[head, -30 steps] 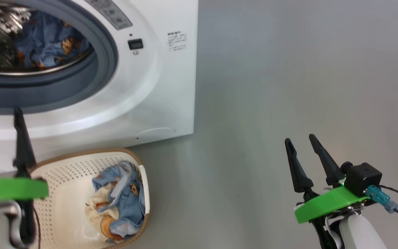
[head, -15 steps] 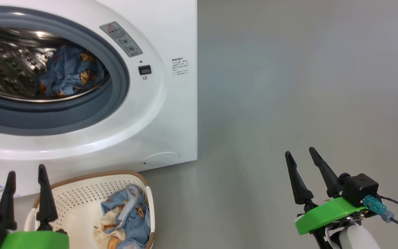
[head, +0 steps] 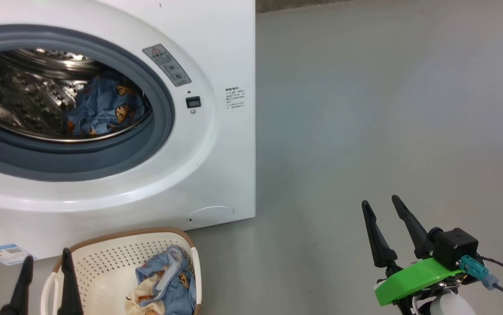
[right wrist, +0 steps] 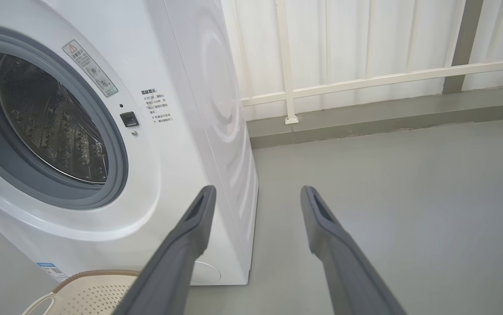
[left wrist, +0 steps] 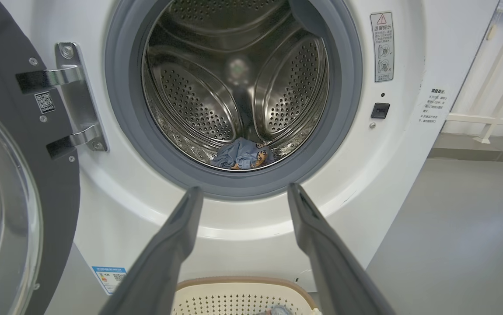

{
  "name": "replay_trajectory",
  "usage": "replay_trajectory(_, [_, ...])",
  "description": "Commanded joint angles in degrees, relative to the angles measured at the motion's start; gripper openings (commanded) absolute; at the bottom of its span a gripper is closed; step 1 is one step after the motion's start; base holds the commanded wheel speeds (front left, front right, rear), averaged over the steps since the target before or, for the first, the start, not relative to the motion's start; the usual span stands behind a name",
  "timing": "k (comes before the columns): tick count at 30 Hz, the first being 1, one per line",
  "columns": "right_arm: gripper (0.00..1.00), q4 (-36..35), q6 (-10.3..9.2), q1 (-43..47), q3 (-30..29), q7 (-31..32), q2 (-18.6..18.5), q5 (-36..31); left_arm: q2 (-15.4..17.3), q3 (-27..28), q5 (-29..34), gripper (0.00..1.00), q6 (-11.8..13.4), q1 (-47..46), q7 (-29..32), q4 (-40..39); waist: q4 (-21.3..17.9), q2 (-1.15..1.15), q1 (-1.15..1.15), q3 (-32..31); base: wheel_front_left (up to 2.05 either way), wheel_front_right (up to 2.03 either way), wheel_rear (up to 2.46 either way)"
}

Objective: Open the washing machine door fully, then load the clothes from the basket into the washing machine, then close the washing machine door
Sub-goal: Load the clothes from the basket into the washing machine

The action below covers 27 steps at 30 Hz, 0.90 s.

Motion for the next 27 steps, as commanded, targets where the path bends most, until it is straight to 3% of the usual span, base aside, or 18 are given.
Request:
replay_trajectory(1, [1.0,-1.5,0.51,0.0,1.5,-0.3,0.2,-0.4,0.3,2.0,0.5,1.0,-0.1,-0.2,-0.5,-1.8,0.1,0.0,0.0,-0.5,0.0,0.0,0.0])
replay_trajectory(27, [1.0,-1.9,0.51,1.1,1.1,-0.3,0.2,-1.9,0.0,-1.5,-0.4,1.0,2.8,3.8,-0.5,-1.4,1.2,0.0,0.0,-2.4,0.0,0.0,0.0])
